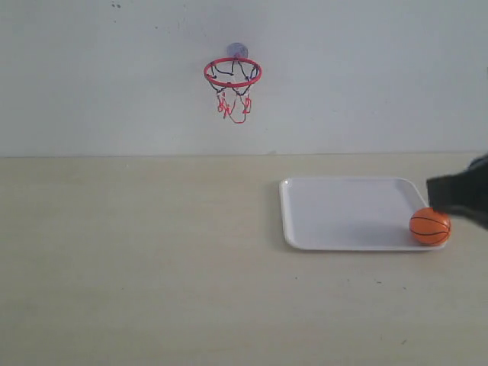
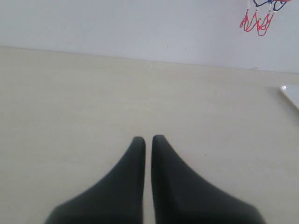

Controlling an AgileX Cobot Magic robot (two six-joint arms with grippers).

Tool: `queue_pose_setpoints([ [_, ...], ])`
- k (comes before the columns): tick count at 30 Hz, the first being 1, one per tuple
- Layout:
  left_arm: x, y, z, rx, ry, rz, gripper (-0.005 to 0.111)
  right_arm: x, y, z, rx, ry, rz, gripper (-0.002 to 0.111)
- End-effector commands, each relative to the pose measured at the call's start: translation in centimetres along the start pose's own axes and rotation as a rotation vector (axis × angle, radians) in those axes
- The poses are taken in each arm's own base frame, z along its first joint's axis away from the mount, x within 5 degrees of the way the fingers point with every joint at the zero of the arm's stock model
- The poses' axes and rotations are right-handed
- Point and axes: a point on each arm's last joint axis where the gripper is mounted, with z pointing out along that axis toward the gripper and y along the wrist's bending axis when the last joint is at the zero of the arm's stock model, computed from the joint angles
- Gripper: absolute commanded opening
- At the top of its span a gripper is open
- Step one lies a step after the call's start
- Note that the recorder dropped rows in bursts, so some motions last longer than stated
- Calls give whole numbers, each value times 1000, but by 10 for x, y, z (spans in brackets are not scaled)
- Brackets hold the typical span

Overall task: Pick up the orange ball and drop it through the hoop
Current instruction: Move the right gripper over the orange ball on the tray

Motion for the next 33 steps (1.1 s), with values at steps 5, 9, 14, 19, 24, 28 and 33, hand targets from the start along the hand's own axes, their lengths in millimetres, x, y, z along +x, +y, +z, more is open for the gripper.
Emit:
queue_pose_setpoints([
  [5,1,0,0,-2,-1,6,4,32,-23,16,241,410,250,0],
  [9,1,0,0,-2,-1,6,4,24,-23,18,218,365,150,0],
  [14,1,0,0,-2,-5,6,4,-14,-26,28,245,367,93,0],
  [19,1,0,0,-2,-5,6,4,-59,-34,55,296,454,111,12],
  [24,1,0,0,-2,-5,6,4,-93,-42,90,332,518,148,57],
  [28,1,0,0,-2,-5,6,4,-99,-55,124,400,608,149,81],
  [33,1,0,0,-2,-1,6,4,-82,-74,164,499,708,130,81],
])
